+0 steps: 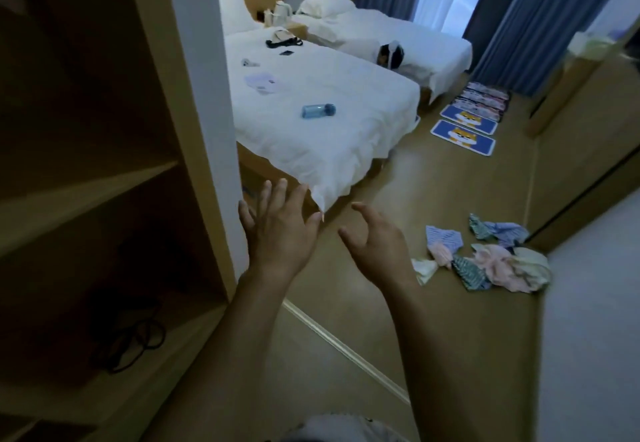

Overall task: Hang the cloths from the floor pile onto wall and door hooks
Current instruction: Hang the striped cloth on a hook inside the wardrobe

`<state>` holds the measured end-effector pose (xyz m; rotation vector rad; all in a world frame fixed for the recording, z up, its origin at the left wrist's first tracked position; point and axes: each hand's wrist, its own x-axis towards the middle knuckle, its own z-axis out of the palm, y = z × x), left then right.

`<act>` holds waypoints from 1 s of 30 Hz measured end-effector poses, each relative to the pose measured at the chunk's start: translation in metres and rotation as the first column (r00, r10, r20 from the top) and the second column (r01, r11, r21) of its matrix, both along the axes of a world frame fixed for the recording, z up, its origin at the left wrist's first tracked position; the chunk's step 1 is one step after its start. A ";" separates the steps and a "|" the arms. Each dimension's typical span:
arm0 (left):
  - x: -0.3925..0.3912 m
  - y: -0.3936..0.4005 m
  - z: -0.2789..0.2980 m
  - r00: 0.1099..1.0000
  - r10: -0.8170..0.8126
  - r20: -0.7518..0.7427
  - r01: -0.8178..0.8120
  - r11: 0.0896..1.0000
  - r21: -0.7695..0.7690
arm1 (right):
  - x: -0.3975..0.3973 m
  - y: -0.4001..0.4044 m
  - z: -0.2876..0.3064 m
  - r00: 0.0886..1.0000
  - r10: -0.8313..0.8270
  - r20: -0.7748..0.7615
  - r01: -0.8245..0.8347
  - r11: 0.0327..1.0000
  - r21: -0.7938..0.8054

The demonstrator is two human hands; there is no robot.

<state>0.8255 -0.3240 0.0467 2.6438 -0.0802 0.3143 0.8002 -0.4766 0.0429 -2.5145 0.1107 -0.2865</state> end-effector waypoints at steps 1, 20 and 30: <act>-0.005 -0.016 -0.003 0.999 -0.033 -0.007 0.033 0.999 -0.002 | -0.008 -0.015 -0.004 1.000 -0.027 -0.011 0.027 1.000 -0.003; -0.003 -0.292 -0.031 0.795 -0.592 -0.131 0.604 0.792 0.085 | -0.086 -0.254 -0.030 0.784 -0.608 -0.124 0.620 0.773 0.136; 0.080 -0.402 -0.027 0.610 -0.777 -0.156 0.791 0.609 0.059 | -0.042 -0.332 -0.025 0.620 -0.771 -0.149 0.784 0.616 0.075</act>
